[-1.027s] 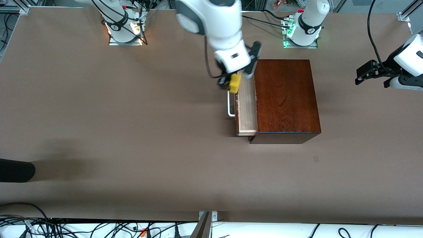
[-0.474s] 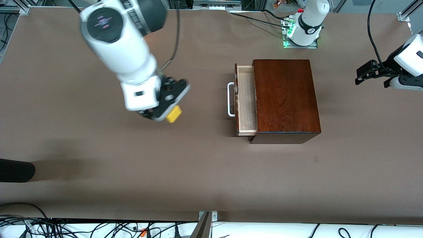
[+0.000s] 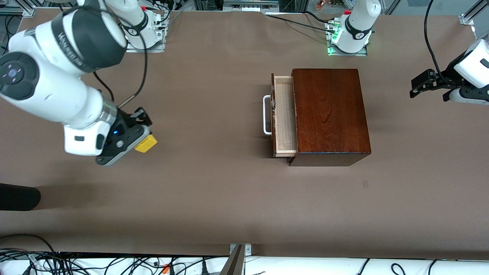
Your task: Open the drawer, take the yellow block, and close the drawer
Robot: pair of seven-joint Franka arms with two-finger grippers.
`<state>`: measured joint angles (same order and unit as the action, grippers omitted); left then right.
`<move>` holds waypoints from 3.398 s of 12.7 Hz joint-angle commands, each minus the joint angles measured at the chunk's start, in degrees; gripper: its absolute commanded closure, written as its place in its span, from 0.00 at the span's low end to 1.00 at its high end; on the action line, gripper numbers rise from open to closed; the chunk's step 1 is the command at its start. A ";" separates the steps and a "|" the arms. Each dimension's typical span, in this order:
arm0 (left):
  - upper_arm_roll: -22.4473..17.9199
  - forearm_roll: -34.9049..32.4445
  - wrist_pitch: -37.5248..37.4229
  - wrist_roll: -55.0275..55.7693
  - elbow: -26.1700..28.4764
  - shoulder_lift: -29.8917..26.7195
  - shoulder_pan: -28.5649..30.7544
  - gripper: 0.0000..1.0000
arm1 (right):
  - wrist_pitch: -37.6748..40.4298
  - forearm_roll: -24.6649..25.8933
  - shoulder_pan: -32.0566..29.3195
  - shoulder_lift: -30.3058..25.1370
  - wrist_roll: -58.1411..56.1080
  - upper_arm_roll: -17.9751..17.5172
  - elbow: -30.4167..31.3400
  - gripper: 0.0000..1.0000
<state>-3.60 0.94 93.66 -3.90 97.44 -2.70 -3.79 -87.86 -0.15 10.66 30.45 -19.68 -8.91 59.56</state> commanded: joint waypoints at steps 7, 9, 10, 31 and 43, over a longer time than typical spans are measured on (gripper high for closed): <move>1.14 0.73 -1.81 -0.67 -0.58 -0.81 -0.52 0.00 | -27.24 -0.99 -7.15 -9.98 -0.19 5.38 38.15 0.86; 1.14 0.73 -2.16 -0.67 -0.67 -0.81 -0.52 0.00 | -32.44 -0.99 -7.24 -7.88 0.69 6.53 41.24 0.87; 1.23 0.64 -2.16 -0.67 -0.67 -0.81 -0.52 0.00 | -34.46 -1.08 -7.24 -6.21 1.74 7.41 41.78 0.86; 1.49 0.64 -2.34 -1.12 -0.76 -0.81 -0.43 0.00 | -30.37 -1.34 -7.15 -14.69 14.67 9.00 41.87 0.00; 1.85 0.64 -2.25 -0.76 -1.37 -0.46 -0.52 0.00 | -5.56 -1.60 -7.15 -30.19 16.07 8.56 34.23 0.00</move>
<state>-1.63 0.94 92.26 -3.90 97.05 -3.28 -4.15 -95.01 -0.94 3.79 -0.60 -4.41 -0.43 95.97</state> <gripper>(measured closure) 0.000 0.000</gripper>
